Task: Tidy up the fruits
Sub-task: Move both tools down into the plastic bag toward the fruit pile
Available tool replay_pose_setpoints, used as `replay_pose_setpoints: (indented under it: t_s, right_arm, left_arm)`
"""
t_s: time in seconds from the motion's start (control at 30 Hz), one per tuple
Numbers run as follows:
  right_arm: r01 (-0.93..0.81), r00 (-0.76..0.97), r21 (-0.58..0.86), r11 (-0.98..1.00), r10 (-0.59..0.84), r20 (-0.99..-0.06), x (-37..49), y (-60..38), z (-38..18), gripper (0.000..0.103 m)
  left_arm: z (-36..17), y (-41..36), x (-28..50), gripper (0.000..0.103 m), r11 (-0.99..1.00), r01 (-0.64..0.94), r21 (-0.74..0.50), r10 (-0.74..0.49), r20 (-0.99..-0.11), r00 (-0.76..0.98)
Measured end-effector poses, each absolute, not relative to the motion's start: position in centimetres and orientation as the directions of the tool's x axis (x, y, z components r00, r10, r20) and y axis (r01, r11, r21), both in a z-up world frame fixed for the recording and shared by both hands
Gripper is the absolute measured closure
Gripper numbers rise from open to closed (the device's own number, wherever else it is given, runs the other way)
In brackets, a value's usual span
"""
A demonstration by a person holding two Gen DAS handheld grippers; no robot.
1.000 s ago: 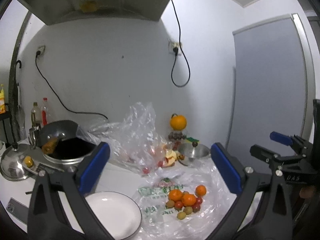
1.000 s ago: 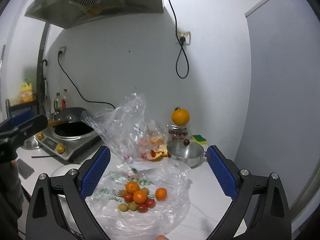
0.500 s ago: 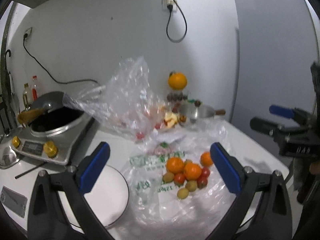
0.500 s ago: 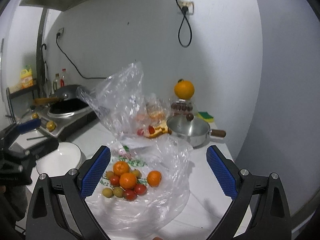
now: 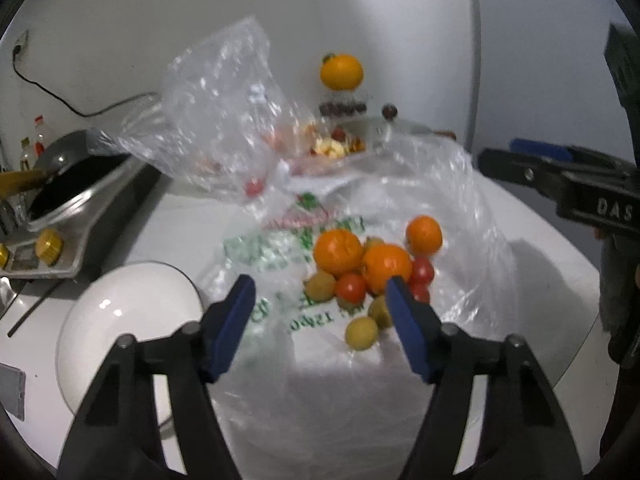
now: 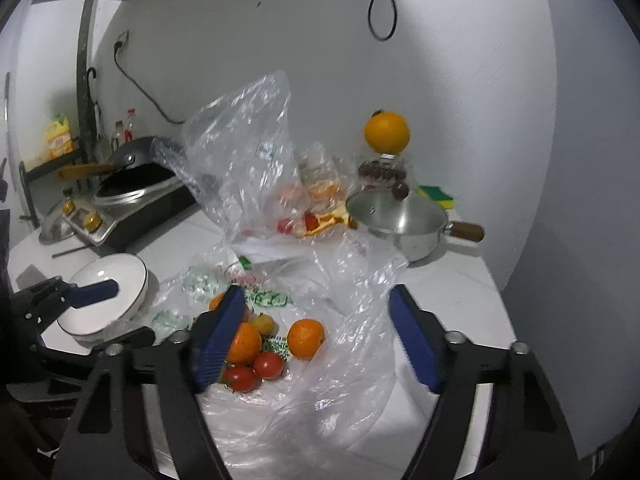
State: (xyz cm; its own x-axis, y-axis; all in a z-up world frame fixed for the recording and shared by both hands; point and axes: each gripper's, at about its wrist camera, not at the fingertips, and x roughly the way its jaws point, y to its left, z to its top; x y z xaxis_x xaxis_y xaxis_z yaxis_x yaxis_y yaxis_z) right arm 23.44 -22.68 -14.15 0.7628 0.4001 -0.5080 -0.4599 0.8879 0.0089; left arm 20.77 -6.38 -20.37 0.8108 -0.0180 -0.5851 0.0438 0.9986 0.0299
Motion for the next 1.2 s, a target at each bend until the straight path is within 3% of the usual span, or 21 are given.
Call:
replay_pose_setpoints:
  t_s: [0.23,0.6,0.93,1.0,1.07,1.2]
  right_arm:
    - [-0.499,0.714,0.066,0.864,0.452,-0.534,25.7,-22.3,-16.0,0.039]
    - [-0.506,0.649,0.117,0.855,0.466,-0.601,28.4,-21.8,-18.8,0.044]
    - [-0.505,0.591,0.139,0.852,0.459,-0.663,30.1,-20.7,-21.0,0.045]
    - [-0.511,0.581,0.135,0.849,0.457,-0.674,30.1,-20.4,-21.3,0.049]
    - [-0.518,0.578,0.133,0.845,0.460,-0.674,30.0,-20.2,-21.4,0.061]
    - [-0.528,0.586,0.110,0.842,0.455,-0.670,29.6,-20.1,-21.2,0.065]
  left_arm:
    - [-22.5,-8.0,22.3,0.053,0.996,0.078,0.042,-0.031,-0.654,0.756]
    - [-25.0,-8.6,22.8,0.065,0.994,0.101,0.035,-0.044,-0.726,0.686]
    - [-25.2,-8.6,23.2,0.078,0.991,0.130,0.028,-0.069,-0.730,0.680]
    - [-25.2,-8.5,23.2,0.078,0.991,0.132,0.021,-0.075,-0.730,0.679]
    - [-25.1,-8.5,23.2,0.078,0.991,0.134,0.017,-0.079,-0.728,0.681]
    - [-25.0,-8.4,23.0,0.078,0.991,0.135,0.006,-0.089,-0.721,0.687]
